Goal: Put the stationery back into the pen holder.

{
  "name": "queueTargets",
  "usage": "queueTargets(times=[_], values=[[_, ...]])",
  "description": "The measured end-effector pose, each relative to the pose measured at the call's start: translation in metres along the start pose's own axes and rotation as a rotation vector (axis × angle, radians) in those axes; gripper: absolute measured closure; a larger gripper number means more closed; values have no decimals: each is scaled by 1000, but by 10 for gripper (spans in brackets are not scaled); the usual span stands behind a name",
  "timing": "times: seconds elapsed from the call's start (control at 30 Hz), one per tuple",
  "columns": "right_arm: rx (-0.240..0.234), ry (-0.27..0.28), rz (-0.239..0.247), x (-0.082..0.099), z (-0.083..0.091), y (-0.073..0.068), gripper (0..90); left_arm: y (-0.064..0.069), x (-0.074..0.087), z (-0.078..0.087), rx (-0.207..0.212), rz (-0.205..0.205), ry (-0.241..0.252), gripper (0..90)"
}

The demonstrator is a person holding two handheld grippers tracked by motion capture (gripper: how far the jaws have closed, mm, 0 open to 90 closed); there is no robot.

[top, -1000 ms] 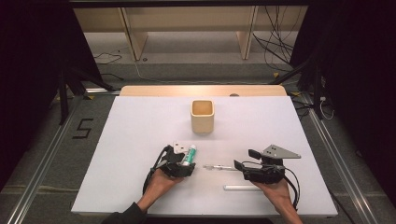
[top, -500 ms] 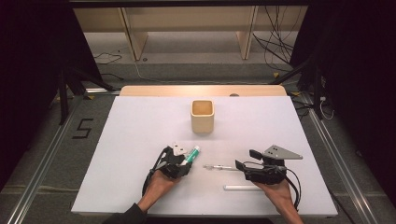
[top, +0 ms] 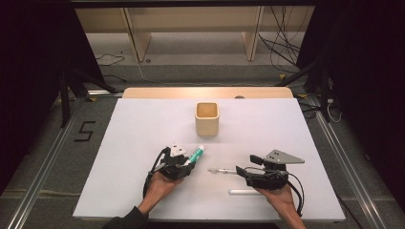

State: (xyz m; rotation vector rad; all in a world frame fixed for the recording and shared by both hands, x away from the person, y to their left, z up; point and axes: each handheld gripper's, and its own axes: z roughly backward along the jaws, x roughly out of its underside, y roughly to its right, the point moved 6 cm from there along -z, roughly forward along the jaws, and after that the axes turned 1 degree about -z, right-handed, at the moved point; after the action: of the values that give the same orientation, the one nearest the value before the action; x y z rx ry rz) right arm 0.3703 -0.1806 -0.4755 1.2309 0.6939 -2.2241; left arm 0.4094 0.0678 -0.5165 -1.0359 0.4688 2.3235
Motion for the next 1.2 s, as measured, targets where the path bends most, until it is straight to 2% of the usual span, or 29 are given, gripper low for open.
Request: queueTargets(times=[0.1,0.27,0.43,0.5,0.67,1.0,1.2], values=[[-22,4,-4,-1,-2,-4,281,3,-3,4,35,22,24,646],[-50,4,-33,-2,-2,-8,283,6,-5,9,65,25,53,647],[-67,3,-36,-1,-5,-11,283,10,-8,12,103,42,66,647],[-64,2,-25,-1,-6,-13,283,10,-8,13,117,53,64,646],[-69,6,10,-3,-7,-21,282,12,-10,17,141,45,46,646],[-64,19,161,-6,-9,-42,267,19,-18,32,219,-5,-11,646],[-52,24,307,-6,-12,-59,258,25,-21,39,255,-53,-52,646]])
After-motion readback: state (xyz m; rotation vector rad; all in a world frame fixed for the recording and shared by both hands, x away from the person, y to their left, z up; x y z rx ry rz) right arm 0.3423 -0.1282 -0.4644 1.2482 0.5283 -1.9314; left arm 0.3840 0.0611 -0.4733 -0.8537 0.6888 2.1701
